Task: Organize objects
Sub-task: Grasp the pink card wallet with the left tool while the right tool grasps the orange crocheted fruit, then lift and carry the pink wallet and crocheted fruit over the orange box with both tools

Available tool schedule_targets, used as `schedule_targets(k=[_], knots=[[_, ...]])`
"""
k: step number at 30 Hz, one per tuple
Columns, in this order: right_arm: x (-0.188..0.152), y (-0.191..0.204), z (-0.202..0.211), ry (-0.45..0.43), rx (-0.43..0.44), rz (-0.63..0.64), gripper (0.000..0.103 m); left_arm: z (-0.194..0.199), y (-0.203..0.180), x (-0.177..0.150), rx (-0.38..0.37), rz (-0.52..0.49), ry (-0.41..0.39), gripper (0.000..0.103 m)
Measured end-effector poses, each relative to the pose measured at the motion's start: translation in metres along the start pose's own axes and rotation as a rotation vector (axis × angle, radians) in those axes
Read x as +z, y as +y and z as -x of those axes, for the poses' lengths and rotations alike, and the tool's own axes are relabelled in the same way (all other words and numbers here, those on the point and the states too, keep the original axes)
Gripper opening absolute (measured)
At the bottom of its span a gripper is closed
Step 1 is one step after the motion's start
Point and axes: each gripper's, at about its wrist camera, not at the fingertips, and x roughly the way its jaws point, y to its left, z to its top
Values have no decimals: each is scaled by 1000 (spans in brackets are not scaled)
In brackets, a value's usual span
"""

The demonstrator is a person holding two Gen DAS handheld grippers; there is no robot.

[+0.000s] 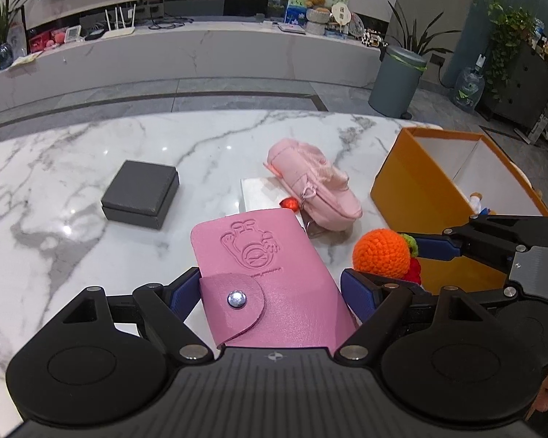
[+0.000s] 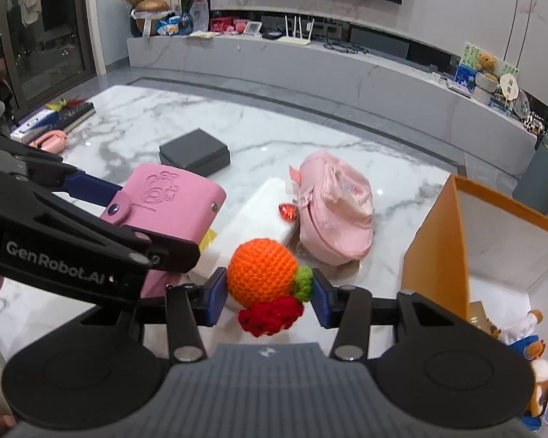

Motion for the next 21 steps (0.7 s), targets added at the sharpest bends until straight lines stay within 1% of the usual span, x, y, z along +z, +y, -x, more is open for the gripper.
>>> schedule_targets(k=[10, 21], knots=[[11, -8, 31, -74, 14, -5, 49, 20, -26, 18, -10, -19, -58, 95], [20, -40, 72, -160, -30, -40, 49, 31, -58, 45, -35, -80, -124, 95]])
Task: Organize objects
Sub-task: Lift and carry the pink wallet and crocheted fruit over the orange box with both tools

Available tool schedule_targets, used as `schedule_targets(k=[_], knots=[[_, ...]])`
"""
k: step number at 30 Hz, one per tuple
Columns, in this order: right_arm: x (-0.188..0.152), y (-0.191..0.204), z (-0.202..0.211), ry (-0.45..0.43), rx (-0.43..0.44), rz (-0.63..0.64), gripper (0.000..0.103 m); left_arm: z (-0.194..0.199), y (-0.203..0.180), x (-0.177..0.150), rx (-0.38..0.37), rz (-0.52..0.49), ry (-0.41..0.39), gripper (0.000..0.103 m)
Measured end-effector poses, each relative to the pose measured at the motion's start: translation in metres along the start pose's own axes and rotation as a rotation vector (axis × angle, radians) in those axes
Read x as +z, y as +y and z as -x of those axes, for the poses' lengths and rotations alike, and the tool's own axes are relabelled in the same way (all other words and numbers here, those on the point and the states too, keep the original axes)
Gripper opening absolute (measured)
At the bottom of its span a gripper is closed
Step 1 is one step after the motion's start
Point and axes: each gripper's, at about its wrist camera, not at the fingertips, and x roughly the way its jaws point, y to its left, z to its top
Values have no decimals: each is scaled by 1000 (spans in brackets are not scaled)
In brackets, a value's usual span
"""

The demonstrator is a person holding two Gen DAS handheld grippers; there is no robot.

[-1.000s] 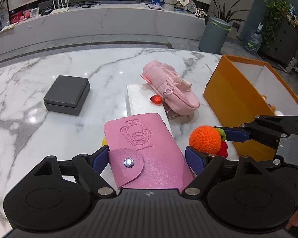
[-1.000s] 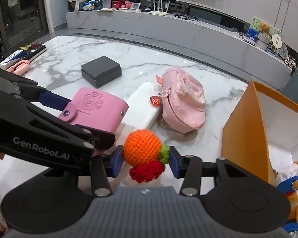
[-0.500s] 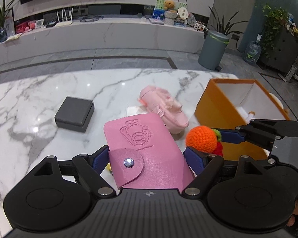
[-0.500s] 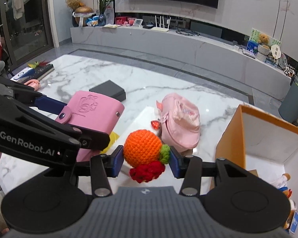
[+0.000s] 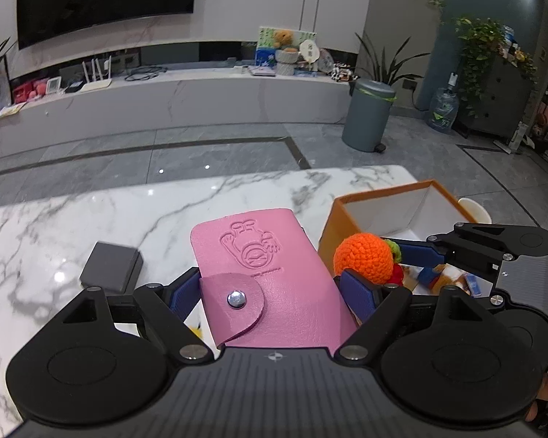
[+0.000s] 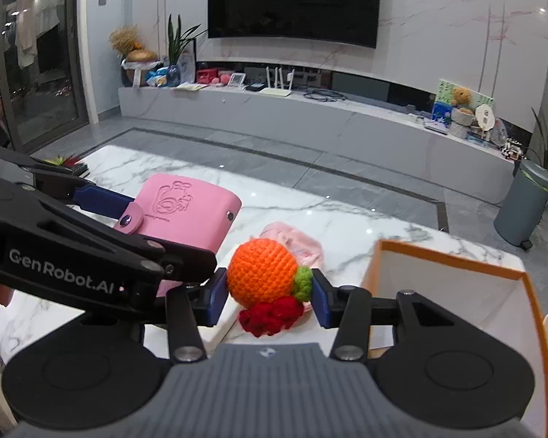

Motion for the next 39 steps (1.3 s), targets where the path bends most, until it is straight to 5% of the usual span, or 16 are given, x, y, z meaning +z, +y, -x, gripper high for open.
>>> schedule_targets(k=[19, 39], knots=[[11, -64, 27, -60, -96, -96, 49, -20, -61, 38, -86, -102, -42, 95], [-2, -131, 21, 9, -239, -168, 49, -75, -107, 50, -201, -142, 12, 95]])
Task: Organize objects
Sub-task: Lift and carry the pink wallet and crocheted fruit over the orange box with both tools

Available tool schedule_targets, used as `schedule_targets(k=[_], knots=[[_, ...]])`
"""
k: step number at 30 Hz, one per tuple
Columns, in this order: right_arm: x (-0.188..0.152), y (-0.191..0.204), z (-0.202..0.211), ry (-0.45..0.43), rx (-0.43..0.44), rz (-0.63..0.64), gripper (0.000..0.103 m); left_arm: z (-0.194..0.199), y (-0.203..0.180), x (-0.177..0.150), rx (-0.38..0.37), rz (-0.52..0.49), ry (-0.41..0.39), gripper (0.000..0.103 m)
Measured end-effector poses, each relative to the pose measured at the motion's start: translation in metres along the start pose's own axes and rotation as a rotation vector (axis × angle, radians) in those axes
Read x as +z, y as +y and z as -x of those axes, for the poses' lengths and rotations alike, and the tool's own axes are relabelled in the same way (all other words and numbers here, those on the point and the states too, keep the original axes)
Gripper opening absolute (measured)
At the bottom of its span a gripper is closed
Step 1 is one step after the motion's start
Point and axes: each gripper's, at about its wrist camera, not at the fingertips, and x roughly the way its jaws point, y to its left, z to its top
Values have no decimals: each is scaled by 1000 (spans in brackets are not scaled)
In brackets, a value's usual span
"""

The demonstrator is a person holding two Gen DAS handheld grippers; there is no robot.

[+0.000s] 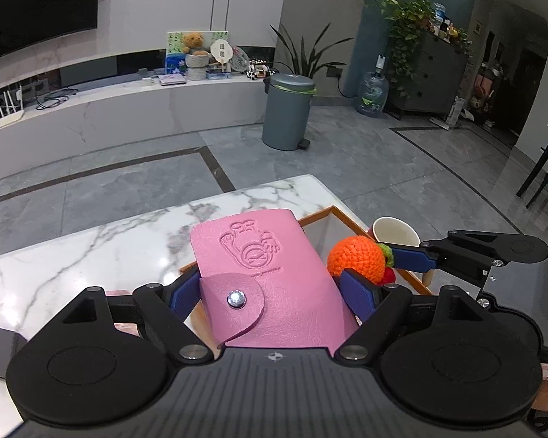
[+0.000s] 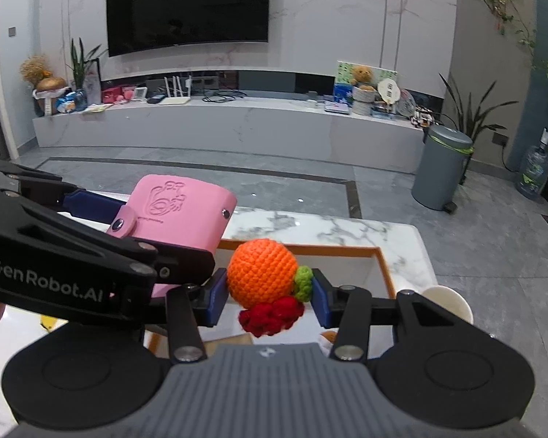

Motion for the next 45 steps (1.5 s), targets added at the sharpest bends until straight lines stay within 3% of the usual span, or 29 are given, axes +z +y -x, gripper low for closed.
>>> schedule_targets(k=[13, 25, 45], knots=[[-12, -27, -32, 56, -65, -11, 49, -43, -14, 1, -18, -35, 73, 95], [-28, -39, -69, 140, -69, -34, 49, -80, -15, -4, -6, -72, 179, 95], [-40, -48, -100, 193, -107, -70, 49, -111, -7, -4, -7, -54, 264, 94]])
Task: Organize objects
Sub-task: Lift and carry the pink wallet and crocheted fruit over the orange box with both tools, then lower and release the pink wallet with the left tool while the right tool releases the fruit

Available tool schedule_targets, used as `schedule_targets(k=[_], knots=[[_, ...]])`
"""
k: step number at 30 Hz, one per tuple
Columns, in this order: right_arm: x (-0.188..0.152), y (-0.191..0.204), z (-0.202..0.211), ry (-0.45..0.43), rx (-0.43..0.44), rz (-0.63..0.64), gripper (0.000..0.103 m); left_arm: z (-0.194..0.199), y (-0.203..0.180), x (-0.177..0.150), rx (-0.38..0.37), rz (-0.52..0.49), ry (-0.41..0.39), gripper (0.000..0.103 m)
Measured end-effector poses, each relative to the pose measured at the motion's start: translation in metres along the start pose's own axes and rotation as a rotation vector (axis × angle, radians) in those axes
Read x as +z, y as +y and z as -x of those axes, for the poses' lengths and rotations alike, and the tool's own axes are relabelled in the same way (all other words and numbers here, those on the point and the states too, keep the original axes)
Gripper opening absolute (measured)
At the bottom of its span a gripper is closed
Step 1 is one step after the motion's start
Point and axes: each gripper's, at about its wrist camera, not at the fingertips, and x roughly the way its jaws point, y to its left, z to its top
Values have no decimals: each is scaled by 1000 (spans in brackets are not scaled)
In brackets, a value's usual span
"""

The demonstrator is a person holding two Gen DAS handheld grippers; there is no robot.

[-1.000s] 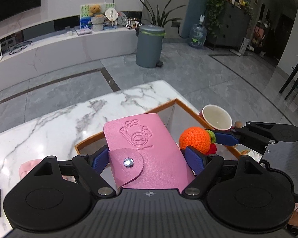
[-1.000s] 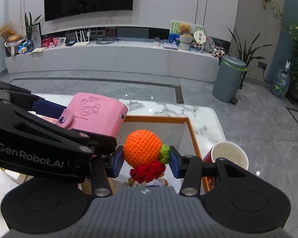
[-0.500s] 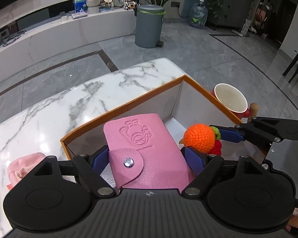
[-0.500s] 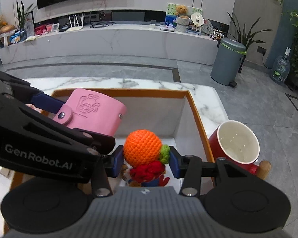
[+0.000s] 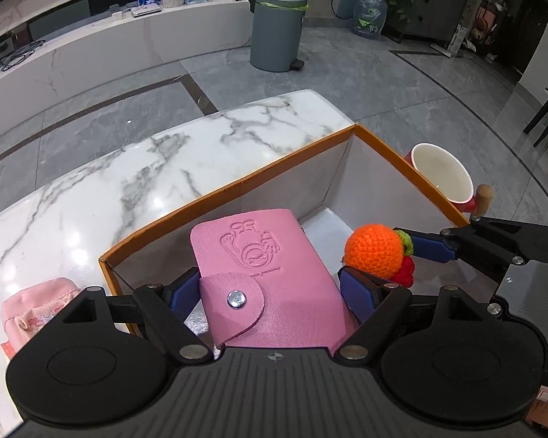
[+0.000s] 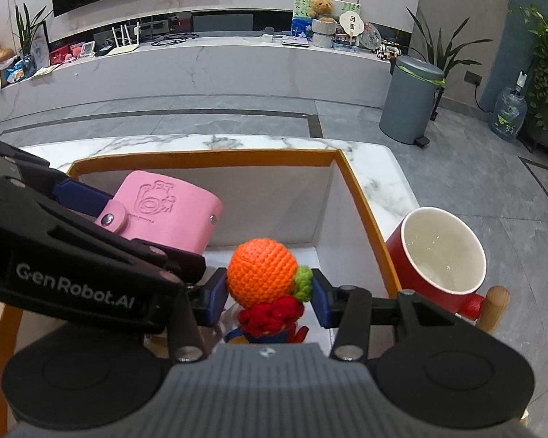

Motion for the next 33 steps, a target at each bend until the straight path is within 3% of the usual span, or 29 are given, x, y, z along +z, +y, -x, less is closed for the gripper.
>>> schedule_targets(k=[22, 33], knots=[[-1, 3, -26, 74, 39, -51, 49, -19, -4, 10, 54, -52, 76, 95], [-7, 0, -41, 131, 59, -86, 40, -29, -13, 9, 147, -98, 90, 96]])
